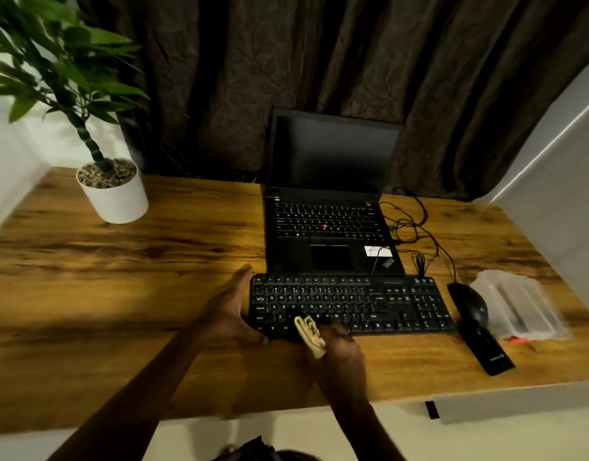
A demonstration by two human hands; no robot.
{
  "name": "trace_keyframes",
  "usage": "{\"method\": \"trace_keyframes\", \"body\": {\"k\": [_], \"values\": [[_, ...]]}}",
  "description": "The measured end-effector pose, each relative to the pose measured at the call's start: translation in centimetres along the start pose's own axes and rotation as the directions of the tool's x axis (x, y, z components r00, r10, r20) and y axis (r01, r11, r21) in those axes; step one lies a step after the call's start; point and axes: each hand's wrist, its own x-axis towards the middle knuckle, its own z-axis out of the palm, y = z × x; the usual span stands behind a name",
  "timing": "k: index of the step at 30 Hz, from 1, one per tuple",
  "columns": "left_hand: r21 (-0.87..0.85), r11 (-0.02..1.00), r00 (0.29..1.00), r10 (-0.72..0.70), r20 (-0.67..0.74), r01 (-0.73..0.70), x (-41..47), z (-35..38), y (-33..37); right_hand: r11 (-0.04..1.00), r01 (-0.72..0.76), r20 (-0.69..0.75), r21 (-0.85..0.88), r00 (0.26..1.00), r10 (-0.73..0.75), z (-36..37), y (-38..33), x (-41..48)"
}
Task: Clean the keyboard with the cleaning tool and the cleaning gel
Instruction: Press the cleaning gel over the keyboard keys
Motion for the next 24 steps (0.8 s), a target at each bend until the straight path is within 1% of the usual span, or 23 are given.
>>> {"method": "trace_keyframes", "body": {"k": [3, 5, 6, 9, 12, 15, 17, 19, 21, 24], "values": [[-0.020, 1.000, 0.999, 0.015, 0.043, -0.014, 0.0, -0.3, -0.4, 0.998, -0.044, -0.071, -0.037, 0.997, 0.041, -0.3, 0.1, 0.2], [-0.027, 0.999, 0.997, 0.022, 0.070, -0.021, 0.0, -0.5, -0.6, 0.997, -0.055, -0.074, -0.056, 0.996, 0.051, 0.1, -0.1, 0.1], [-0.016, 1.000, 0.997, 0.016, 0.070, -0.015, 0.0, -0.5, -0.6, 0.997, -0.048, -0.053, -0.055, 0.998, 0.045, 0.6, -0.4, 0.1], [-0.030, 1.000, 0.998, -0.004, 0.062, 0.006, -0.1, -0.5, -0.4, 0.998, 0.043, 0.008, -0.054, 0.999, -0.043, 2.2, -2.1, 0.2], [0.055, 0.998, 0.999, 0.036, 0.037, -0.038, 0.1, -0.5, -0.3, 0.985, 0.161, 0.009, -0.062, 0.987, -0.160, 3.5, -3.8, 1.0], [0.115, 0.992, 0.999, 0.043, 0.008, -0.043, 0.4, -0.3, -0.6, 0.976, 0.204, 0.019, -0.077, 0.979, -0.203, 3.2, -4.2, 1.7], [0.099, 0.994, 0.999, 0.045, 0.020, -0.047, 0.5, -0.3, -1.0, 0.974, 0.213, 0.028, -0.080, 0.977, -0.211, 2.9, -3.6, 1.6], [0.031, 0.999, 0.998, 0.037, 0.044, -0.039, 0.4, -0.5, -1.1, 0.977, 0.196, 0.013, -0.083, 0.981, -0.195, 2.6, -2.5, 1.4], [-0.023, 1.000, 0.999, 0.004, 0.052, -0.003, 0.4, -0.5, -1.0, 0.991, 0.131, 0.008, -0.043, 0.991, -0.130, 2.3, -1.1, 1.3], [-0.043, 0.999, 0.998, -0.004, 0.057, 0.006, 0.3, -0.3, -1.1, 0.999, 0.040, 0.018, -0.029, 0.999, -0.040, 1.6, 0.9, 1.3]]}}
